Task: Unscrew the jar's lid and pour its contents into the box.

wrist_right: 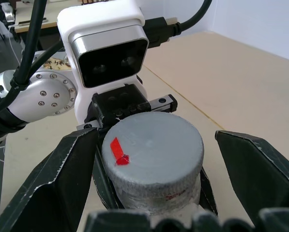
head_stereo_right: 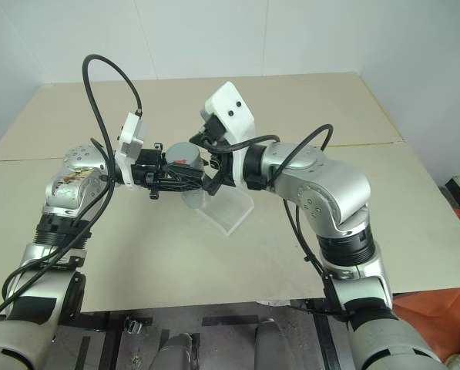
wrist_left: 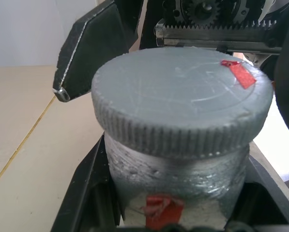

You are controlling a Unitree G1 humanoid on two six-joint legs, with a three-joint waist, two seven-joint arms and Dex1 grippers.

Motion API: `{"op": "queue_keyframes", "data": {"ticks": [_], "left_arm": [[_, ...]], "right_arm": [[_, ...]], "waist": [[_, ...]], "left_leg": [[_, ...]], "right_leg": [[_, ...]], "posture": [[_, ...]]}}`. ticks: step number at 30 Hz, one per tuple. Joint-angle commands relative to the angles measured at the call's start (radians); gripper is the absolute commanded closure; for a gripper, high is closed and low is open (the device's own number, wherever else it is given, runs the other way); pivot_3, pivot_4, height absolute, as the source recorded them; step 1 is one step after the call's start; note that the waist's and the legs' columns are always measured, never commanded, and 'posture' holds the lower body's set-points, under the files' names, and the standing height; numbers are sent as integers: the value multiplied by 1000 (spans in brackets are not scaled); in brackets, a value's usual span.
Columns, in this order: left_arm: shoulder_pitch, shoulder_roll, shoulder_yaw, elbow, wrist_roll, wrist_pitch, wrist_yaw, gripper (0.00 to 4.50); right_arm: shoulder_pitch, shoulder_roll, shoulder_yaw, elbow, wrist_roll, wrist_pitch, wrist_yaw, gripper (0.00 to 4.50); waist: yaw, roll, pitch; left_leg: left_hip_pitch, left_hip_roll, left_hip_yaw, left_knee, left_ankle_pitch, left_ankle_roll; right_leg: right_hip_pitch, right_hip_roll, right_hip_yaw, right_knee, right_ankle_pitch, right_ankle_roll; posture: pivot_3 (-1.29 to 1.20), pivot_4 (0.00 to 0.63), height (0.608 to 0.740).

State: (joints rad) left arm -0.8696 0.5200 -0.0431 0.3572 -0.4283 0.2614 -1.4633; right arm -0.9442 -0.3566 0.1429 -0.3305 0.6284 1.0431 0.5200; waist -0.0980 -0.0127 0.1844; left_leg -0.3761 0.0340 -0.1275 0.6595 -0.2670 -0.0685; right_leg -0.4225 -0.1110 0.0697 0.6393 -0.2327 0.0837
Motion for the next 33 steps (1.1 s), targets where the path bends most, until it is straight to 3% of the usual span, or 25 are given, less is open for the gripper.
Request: {"op": "queue_keyframes", "data": {"ticks": [1, 11, 14, 18, 28, 33], "left_arm": [[-6, 14, 14, -38, -8, -5, 1, 2477], [-4, 10, 14, -40, -7, -8, 4, 2477], [-4, 11, 14, -40, -7, -8, 5, 2477], [-5, 11, 13, -37, -6, -9, 4, 2477], [9, 14, 7, -36, -2, -13, -6, 2477], [13, 12, 22, -32, 0, -14, 30, 2477]], "right_arm": [[-36, 1, -27, -24, -6, -33, 5, 11], [-38, -4, -21, -21, -8, -34, 27, 11], [-39, -2, -23, -20, -13, -41, 33, 569], [-45, -1, -31, -15, -15, -43, 38, 1783], [-137, 25, -211, 72, 101, 64, -15, 1787], [-91, -76, -218, 84, -5, -8, -39, 1787]], "waist": [[0, 0, 0], [0, 0, 0], [0, 0, 0], [0, 0, 0], [0, 0, 0], [1, 0, 0]], "left_leg": [[0, 0, 0, 0, 0, 0], [0, 0, 0, 0, 0, 0], [0, 0, 0, 0, 0, 0], [0, 0, 0, 0, 0, 0], [0, 0, 0, 0, 0, 0], [0, 0, 0, 0, 0, 0]], "right_leg": [[0, 0, 0, 0, 0, 0], [0, 0, 0, 0, 0, 0], [0, 0, 0, 0, 0, 0], [0, 0, 0, 0, 0, 0], [0, 0, 0, 0, 0, 0], [0, 0, 0, 0, 0, 0]], "posture": [[0, 150, 740], [0, 150, 740], [0, 150, 740], [0, 150, 740], [0, 150, 740], [0, 150, 740]]}}
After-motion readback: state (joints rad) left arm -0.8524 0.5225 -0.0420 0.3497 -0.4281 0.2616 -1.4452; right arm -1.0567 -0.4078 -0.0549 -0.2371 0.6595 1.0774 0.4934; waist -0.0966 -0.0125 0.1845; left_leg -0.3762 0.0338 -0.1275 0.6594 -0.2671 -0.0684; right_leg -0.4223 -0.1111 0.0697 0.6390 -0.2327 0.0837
